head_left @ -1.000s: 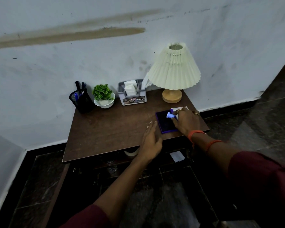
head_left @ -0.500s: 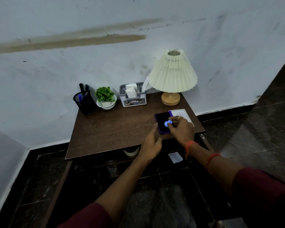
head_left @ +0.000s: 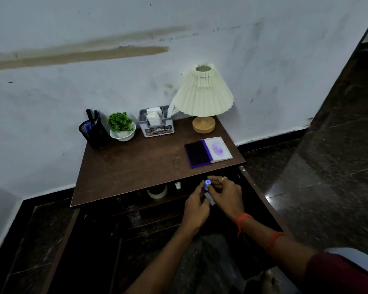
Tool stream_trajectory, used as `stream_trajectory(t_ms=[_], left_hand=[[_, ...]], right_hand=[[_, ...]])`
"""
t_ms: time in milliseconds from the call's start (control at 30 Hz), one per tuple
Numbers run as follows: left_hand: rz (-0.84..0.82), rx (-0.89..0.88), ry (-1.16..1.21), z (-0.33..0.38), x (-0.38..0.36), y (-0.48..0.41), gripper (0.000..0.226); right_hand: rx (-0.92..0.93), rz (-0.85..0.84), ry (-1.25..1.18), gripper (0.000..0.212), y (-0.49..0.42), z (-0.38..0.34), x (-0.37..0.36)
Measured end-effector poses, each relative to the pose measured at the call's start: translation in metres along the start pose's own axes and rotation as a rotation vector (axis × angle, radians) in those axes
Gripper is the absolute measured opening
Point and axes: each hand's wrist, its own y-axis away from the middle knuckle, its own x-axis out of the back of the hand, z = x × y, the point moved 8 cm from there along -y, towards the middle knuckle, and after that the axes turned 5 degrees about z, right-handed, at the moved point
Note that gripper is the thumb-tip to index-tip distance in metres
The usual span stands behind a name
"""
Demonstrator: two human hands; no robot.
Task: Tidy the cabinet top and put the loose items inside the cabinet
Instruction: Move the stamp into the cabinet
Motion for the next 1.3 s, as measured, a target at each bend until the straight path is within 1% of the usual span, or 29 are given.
stream_trajectory(t_ms=[133, 233, 333, 433, 567, 667, 700, 733, 767, 800, 833, 867, 900, 933, 967, 1000, 1033, 1067, 1100, 1133, 1167, 1233, 1300], left_hand=[[0.020, 0.118, 0.049, -0.034, -0.010, -0.011, 0.072], [0.041, 0.160, 0.074, -0.044, -0.009, -0.025, 0.064], [0.085, 0.171, 0.116, -0.060, -0.008, -0.052, 0.064], [0.095, 0.257, 0.166, -0.076, -0.006, -0.078, 0.045], [0.174, 0.443, 0.341, -0.105, -0.004, -0.108, 0.030], [0.198, 0.498, 0.516, -0.115, -0.001, -0.120, 0.022], [0.182, 0.504, 0.538, -0.111, -0.002, -0.119, 0.030], [0.129, 0.510, 0.596, -0.112, -0.007, -0.119, 0.068], [0.041, 0.533, 0.710, -0.119, -0.016, -0.124, 0.109], [-0.054, 0.475, 0.848, -0.111, -0.022, -0.126, 0.127], [-0.086, 0.368, 0.904, -0.101, -0.019, -0.129, 0.119], [-0.164, 0.286, 0.880, -0.090, -0.019, -0.126, 0.095], [-0.148, 0.337, 0.834, -0.095, -0.022, -0.128, 0.086], [-0.109, 0.403, 0.845, -0.104, -0.023, -0.131, 0.103], [0.006, 0.434, 0.772, -0.117, -0.014, -0.134, 0.131], [0.085, 0.480, 0.808, -0.119, -0.013, -0.132, 0.132], [0.141, 0.453, 0.815, -0.120, -0.011, -0.131, 0.118], [0.161, 0.450, 0.815, -0.118, -0.012, -0.126, 0.081], [0.173, 0.460, 0.823, -0.112, -0.012, -0.121, 0.054], [0.213, 0.450, 0.786, -0.114, -0.008, -0.117, 0.047], [0.239, 0.447, 0.770, -0.112, -0.002, -0.117, 0.047], [0.204, 0.461, 0.743, -0.105, 0.003, -0.115, 0.046], [0.169, 0.502, 0.688, -0.103, 0.002, -0.112, 0.045]], right_hand=[[-0.052, -0.047, -0.042, 0.023, 0.005, 0.022, -0.013], [-0.096, -0.109, -0.042, 0.028, -0.004, 0.038, -0.031], [-0.167, -0.175, -0.020, 0.033, -0.020, 0.051, -0.053], [-0.273, -0.247, -0.028, 0.033, -0.037, 0.060, -0.077], [-0.505, -0.230, -0.130, 0.030, -0.059, 0.091, -0.109], [-0.645, -0.205, -0.244, 0.042, -0.072, 0.118, -0.136], [-0.659, -0.231, -0.275, 0.039, -0.076, 0.126, -0.147], [-0.665, -0.248, -0.290, 0.034, -0.080, 0.136, -0.156], [-0.682, -0.239, -0.297, 0.032, -0.082, 0.139, -0.160], [-0.701, -0.207, -0.316, 0.030, -0.082, 0.139, -0.160], [-0.720, -0.178, -0.359, 0.028, -0.081, 0.132, -0.157], [-0.749, -0.164, -0.425, 0.025, -0.079, 0.130, -0.158], [-0.775, -0.154, -0.490, 0.021, -0.077, 0.127, -0.160], [-0.793, -0.152, -0.557, 0.019, -0.076, 0.123, -0.160], [-0.809, -0.153, -0.602, 0.019, -0.075, 0.123, -0.161], [-0.817, -0.142, -0.635, 0.021, -0.074, 0.123, -0.161], [-0.815, -0.135, -0.652, 0.024, -0.073, 0.121, -0.158], [-0.815, -0.138, -0.669, 0.027, -0.072, 0.117, -0.157], [-0.815, -0.140, -0.674, 0.030, -0.071, 0.115, -0.157], [-0.817, -0.138, -0.682, 0.031, -0.070, 0.112, -0.156], [-0.820, -0.136, -0.683, 0.030, -0.069, 0.109, -0.155], [-0.826, -0.125, -0.697, 0.026, -0.067, 0.104, -0.153], [-0.826, -0.131, -0.695, 0.029, -0.067, 0.101, -0.152]])
